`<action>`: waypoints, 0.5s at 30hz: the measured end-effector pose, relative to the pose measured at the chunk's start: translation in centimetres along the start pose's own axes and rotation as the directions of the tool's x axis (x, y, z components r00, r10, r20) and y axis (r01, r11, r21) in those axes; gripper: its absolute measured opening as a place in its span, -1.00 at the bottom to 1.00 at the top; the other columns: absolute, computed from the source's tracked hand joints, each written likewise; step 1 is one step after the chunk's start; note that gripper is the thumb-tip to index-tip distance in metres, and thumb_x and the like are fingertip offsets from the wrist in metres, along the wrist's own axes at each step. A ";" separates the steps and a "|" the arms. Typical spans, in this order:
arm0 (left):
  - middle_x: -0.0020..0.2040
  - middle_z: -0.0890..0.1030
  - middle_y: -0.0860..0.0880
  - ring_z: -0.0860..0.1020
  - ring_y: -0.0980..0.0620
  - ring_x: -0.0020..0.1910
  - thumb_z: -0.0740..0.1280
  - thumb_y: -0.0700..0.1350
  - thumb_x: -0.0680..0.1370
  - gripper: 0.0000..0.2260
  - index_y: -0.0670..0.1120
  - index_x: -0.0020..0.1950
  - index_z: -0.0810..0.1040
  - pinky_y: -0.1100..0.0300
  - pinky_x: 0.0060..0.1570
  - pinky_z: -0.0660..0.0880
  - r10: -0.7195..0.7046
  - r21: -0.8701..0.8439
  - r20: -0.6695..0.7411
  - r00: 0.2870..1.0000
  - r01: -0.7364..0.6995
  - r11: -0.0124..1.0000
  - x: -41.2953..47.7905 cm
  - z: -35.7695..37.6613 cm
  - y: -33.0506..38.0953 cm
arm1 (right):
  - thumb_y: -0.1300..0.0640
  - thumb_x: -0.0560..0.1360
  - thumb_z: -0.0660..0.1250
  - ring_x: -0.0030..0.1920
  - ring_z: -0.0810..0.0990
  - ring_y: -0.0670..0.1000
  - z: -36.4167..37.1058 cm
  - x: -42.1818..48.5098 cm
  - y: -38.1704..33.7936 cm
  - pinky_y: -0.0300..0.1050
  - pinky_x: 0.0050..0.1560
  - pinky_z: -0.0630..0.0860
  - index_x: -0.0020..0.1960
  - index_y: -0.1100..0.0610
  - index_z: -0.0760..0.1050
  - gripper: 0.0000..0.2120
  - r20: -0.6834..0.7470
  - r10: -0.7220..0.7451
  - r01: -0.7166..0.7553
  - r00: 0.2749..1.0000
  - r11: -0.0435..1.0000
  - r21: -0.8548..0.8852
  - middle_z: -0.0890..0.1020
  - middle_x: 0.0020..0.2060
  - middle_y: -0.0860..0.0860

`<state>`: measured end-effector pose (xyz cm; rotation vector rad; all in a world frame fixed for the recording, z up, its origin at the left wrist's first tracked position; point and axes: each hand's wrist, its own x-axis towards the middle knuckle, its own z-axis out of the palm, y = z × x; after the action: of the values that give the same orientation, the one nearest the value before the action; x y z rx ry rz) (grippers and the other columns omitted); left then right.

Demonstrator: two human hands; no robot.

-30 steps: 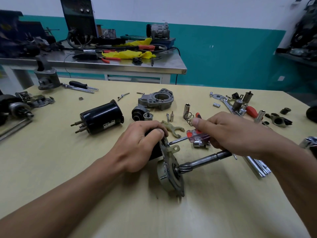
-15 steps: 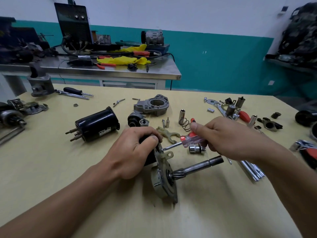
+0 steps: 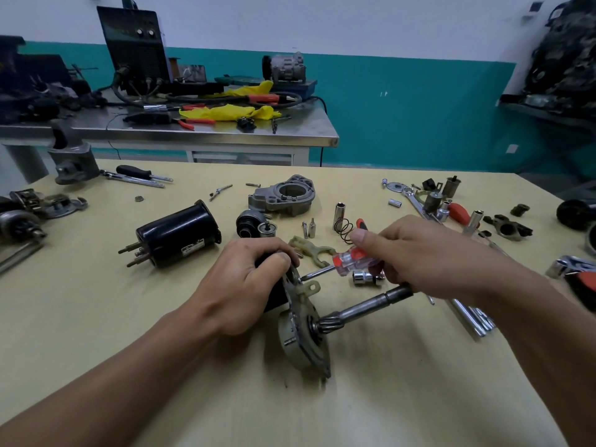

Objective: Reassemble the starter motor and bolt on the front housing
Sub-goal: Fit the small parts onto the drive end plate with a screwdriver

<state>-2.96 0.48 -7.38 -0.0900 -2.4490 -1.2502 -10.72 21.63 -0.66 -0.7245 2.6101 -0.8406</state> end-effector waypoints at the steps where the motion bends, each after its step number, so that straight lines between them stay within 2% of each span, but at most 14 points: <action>1: -0.17 0.64 0.27 0.57 0.26 -0.08 0.17 -0.03 0.47 -0.75 0.03 -0.18 0.65 0.48 -0.21 0.36 0.000 0.000 0.000 1.000 0.000 1.000 0.0 0.0 0.0 | -0.32 0.51 0.15 -0.57 0.27 -0.12 0.1 0.1 0.0 -0.09 -0.36 0.27 -0.30 0.14 0.56 -0.43 0.000 0.010 -0.010 1.000 1.000 0.020 0.36 -0.54 -0.05; 4: -0.19 0.64 0.26 0.57 0.26 -0.11 0.17 -0.04 0.47 -0.75 0.02 -0.18 0.65 0.49 -0.22 0.36 0.003 0.001 0.004 1.000 -0.003 1.000 0.0 0.0 0.0 | -0.39 0.38 0.15 -0.44 0.43 -0.10 -0.1 -0.1 0.0 -0.10 -0.30 0.37 -0.14 0.11 0.62 -0.41 0.021 -0.050 0.049 0.999 0.997 0.056 0.53 -0.42 -0.04; 6: -0.19 0.63 0.27 0.56 0.28 -0.11 0.17 -0.04 0.47 -0.75 0.03 -0.18 0.65 0.48 -0.21 0.36 0.010 0.012 0.008 1.000 -0.010 1.000 0.0 -0.1 0.1 | -0.38 0.32 0.20 -0.31 0.55 -0.16 -0.5 -0.3 0.2 -0.23 -0.25 0.44 0.02 -0.02 0.61 -0.47 0.030 -0.113 0.113 0.993 0.994 0.007 0.64 -0.26 -0.12; 7: -0.19 0.63 0.28 0.56 0.29 -0.11 0.17 -0.04 0.47 -0.75 0.04 -0.17 0.65 0.49 -0.21 0.35 0.015 0.015 0.008 1.000 -0.015 1.000 0.0 0.0 0.1 | -0.35 0.35 0.25 -0.30 0.55 -0.19 -0.7 -0.4 0.3 -0.29 -0.28 0.43 0.06 -0.06 0.58 -0.54 0.031 -0.135 0.136 0.990 0.990 -0.032 0.65 -0.24 -0.13; 8: -0.20 0.62 0.29 0.56 0.29 -0.11 0.17 -0.05 0.47 -0.75 0.04 -0.17 0.65 0.49 -0.22 0.35 0.018 0.016 0.007 1.000 -0.018 1.000 0.0 -0.1 0.1 | -0.30 0.41 0.29 -0.32 0.53 -0.20 -0.8 -0.4 0.4 -0.32 -0.33 0.40 0.06 -0.08 0.58 -0.62 0.029 -0.150 0.151 0.988 0.986 -0.066 0.64 -0.25 -0.11; 10: -0.22 0.61 0.30 0.56 0.29 -0.13 0.17 -0.05 0.48 -0.76 0.05 -0.17 0.64 0.49 -0.24 0.35 0.017 0.018 0.003 1.000 -0.017 1.000 -0.1 -0.1 0.2 | -0.24 0.48 0.29 -0.36 0.45 -0.14 -0.7 -0.2 0.5 -0.18 -0.32 0.40 -0.02 -0.05 0.60 -0.70 0.030 -0.163 0.165 0.986 0.983 -0.082 0.59 -0.32 -0.04; 12: -0.24 0.61 0.30 0.56 0.27 -0.16 0.17 -0.04 0.48 -0.77 0.07 -0.18 0.64 0.47 -0.26 0.35 0.023 0.024 -0.003 1.000 -0.023 0.999 -0.2 -0.2 0.3 | -0.26 0.49 0.26 -0.37 0.40 -0.07 -0.6 0.0 0.4 -0.02 -0.29 0.37 -0.16 -0.06 0.60 -0.69 0.038 -0.150 0.153 0.988 0.986 -0.063 0.49 -0.38 0.00; 15: -0.26 0.60 0.27 0.55 0.24 -0.19 0.18 0.03 0.47 -0.78 0.10 -0.19 0.63 0.45 -0.27 0.37 0.035 0.031 -0.019 0.999 -0.034 0.999 -0.3 -0.1 0.4 | -0.29 0.49 0.22 -0.40 0.36 -0.03 -0.3 0.2 0.4 0.04 -0.28 0.33 -0.24 0.02 0.62 -0.57 0.045 -0.094 0.095 0.995 0.996 -0.003 0.44 -0.43 0.01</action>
<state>-2.59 0.69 -7.13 -0.1101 -2.4386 -1.1925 -11.13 21.93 -0.67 -0.8641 2.5566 -0.8346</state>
